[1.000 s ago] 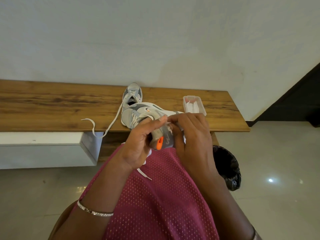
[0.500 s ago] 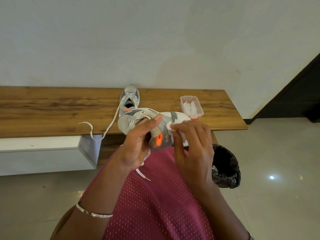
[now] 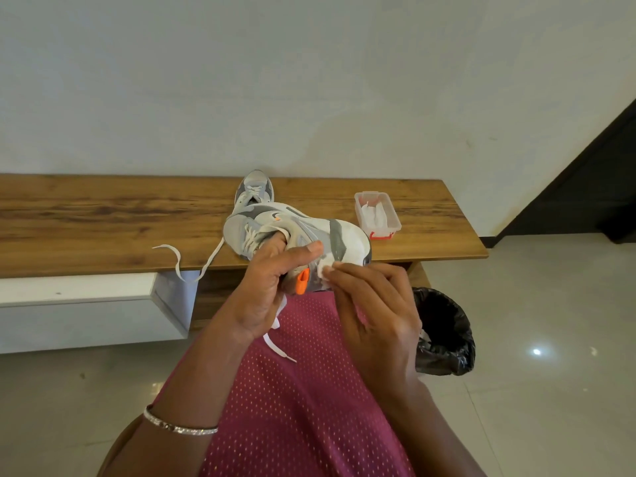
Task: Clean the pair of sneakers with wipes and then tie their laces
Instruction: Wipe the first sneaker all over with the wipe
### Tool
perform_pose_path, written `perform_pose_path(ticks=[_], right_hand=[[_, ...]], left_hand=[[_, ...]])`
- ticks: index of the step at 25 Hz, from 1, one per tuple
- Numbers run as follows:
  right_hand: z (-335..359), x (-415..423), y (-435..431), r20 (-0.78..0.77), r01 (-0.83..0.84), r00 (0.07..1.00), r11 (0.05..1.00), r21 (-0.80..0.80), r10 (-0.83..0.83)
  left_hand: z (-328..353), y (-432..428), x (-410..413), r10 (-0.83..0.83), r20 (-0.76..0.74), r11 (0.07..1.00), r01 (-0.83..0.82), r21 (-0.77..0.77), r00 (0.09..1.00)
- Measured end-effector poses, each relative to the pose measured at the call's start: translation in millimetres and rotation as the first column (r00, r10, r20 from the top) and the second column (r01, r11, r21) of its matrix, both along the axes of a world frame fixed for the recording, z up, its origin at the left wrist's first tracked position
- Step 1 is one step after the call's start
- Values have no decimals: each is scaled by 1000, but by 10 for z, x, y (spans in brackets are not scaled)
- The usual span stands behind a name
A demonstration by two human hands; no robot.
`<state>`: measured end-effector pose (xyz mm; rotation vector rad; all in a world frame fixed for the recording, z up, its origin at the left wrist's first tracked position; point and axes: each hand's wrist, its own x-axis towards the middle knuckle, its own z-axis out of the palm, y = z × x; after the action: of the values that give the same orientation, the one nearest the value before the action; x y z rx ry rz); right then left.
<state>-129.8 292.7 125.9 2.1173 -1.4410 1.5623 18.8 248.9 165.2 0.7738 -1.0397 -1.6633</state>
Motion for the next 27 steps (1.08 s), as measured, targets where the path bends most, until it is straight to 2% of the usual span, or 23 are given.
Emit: perform_pose_path(ticks=[3,5,7,10,18,23,27], right_hand=[[30,-59,-34,38,-6,999,1000,18,5],[129,-114,-146,55,53,997,998,40,-55],[226,-172,-287,73,103,991,991,85,-110],[271,-184,-372,51,90,994,988,123,-97],[-111,-93,-32,-7,74,997,997,30,-74],[177,-50,-278,66,105,992,994,-25,-103],[428,-62,-536,48,50,997,994,95,-55]], left_hand=[[-27,-10,-4,13,-40,999,-12,42,999],[-52,-10,9,5,-52,999,-2,49,999],[-79,-7,13,16,-12,999,-15,37,1000],[-123,-30,59,58,23,997,-59,47,998],[-55,-130,184,166,65,986,-165,-25,984],[-36,-164,216,183,111,982,-188,30,977],[-16,-180,218,163,198,985,-170,15,967]])
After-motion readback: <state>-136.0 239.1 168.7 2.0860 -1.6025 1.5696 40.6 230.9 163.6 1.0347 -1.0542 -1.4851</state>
